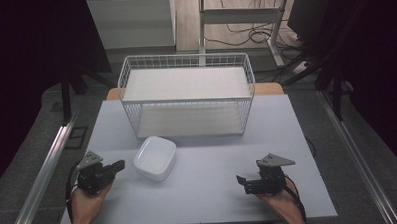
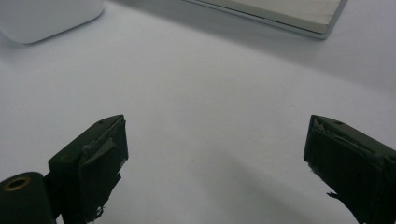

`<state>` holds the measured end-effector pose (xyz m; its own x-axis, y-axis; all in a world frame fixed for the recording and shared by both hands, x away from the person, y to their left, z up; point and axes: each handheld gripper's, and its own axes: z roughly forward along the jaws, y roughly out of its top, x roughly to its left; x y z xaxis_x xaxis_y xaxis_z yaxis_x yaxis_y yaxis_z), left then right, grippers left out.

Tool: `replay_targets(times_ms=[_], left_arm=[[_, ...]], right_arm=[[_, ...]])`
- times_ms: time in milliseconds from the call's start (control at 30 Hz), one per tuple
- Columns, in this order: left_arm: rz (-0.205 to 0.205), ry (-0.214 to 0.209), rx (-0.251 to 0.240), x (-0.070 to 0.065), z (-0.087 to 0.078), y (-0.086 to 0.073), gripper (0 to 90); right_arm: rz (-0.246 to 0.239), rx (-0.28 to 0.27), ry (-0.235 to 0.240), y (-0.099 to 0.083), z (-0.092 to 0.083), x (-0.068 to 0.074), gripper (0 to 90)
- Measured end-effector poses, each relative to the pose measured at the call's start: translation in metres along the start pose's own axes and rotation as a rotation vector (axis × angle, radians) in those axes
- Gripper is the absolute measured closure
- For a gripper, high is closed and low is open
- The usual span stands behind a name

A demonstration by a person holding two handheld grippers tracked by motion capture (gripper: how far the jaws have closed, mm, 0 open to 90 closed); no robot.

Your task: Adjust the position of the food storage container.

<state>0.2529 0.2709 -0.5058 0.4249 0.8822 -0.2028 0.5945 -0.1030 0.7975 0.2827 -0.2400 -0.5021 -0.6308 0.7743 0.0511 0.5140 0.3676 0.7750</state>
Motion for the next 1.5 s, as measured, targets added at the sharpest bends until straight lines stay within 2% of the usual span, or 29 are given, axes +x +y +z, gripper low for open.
replay_targets(times_ms=[133,267,300,367,533,567,633,700,733,800,933,1133,1167,1233,1267,1300,1333,1367,1400,1500], left_arm=[[-0.012,0.004,0.004,0.008,0.009,0.007,90.0],[-0.026,-0.019,0.010,0.019,0.033,0.023,90.0],[-0.026,-0.019,0.010,0.019,0.033,0.023,90.0],[-0.019,-0.032,0.019,0.021,0.046,0.034,90.0],[-0.030,-0.065,0.039,0.024,0.064,0.048,90.0],[-0.030,-0.065,0.039,0.024,0.064,0.048,90.0],[-0.025,-0.095,0.067,0.021,0.075,0.054,90.0],[-0.016,-0.100,0.079,0.019,0.079,0.055,90.0],[-0.003,-0.088,0.090,0.016,0.082,0.057,90.0],[0.007,-0.098,0.103,0.012,0.086,0.060,90.0],[0.041,-0.148,0.122,-0.004,0.094,0.069,90.0],[0.107,-0.210,0.164,-0.035,0.113,0.079,90.0],[0.107,-0.210,0.164,-0.035,0.113,0.079,90.0],[0.127,-0.250,0.177,-0.049,0.126,0.080,90.0],[0.127,-0.250,0.177,-0.049,0.126,0.080,90.0],[0.153,-0.244,0.177,-0.055,0.128,0.082,90.0],[0.166,-0.225,0.163,-0.057,0.125,0.083,90.0],[0.166,-0.225,0.163,-0.057,0.125,0.083,90.0],[0.175,-0.186,0.128,-0.055,0.114,0.084,90.0],[0.135,-0.154,0.068,-0.048,0.089,0.078,90.0]], right_arm=[[-0.006,0.001,0.006,0.001,0.002,0.002,7.0],[-0.017,0.010,0.002,0.002,0.004,0.005,8.0],[-0.017,0.010,0.002,0.002,0.004,0.005,8.0],[-0.022,0.029,0.007,0.002,0.005,0.004,9.0],[-0.026,0.048,0.013,0.001,0.006,0.003,9.6],[-0.026,0.048,0.013,0.001,0.006,0.003,9.6],[-0.028,0.048,0.015,0.001,0.006,0.004,9.7],[-0.028,0.049,0.015,0.001,0.006,0.004,9.8],[-0.029,0.051,0.014,0.001,0.006,0.004,9.8],[-0.029,0.055,0.016,0.001,0.006,0.004,9.9],[-0.037,0.060,0.014,0.001,0.007,0.005,10.1],[-0.041,0.056,0.014,0.001,0.007,0.005,10.7],[-0.041,0.056,0.014,0.001,0.007,0.005,10.7],[-0.045,0.059,0.016,0.001,0.007,0.005,11.2],[-0.046,0.059,0.016,0.001,0.007,0.005,11.4],[-0.047,0.059,0.017,0.001,0.007,0.005,11.5],[-0.048,0.059,0.017,0.001,0.007,0.005,11.7],[-0.047,0.058,0.018,0.001,0.006,0.005,12.1],[-0.047,0.057,0.020,0.001,0.006,0.005,12.5],[-0.051,0.052,0.022,0.001,0.006,0.006,14.1]])
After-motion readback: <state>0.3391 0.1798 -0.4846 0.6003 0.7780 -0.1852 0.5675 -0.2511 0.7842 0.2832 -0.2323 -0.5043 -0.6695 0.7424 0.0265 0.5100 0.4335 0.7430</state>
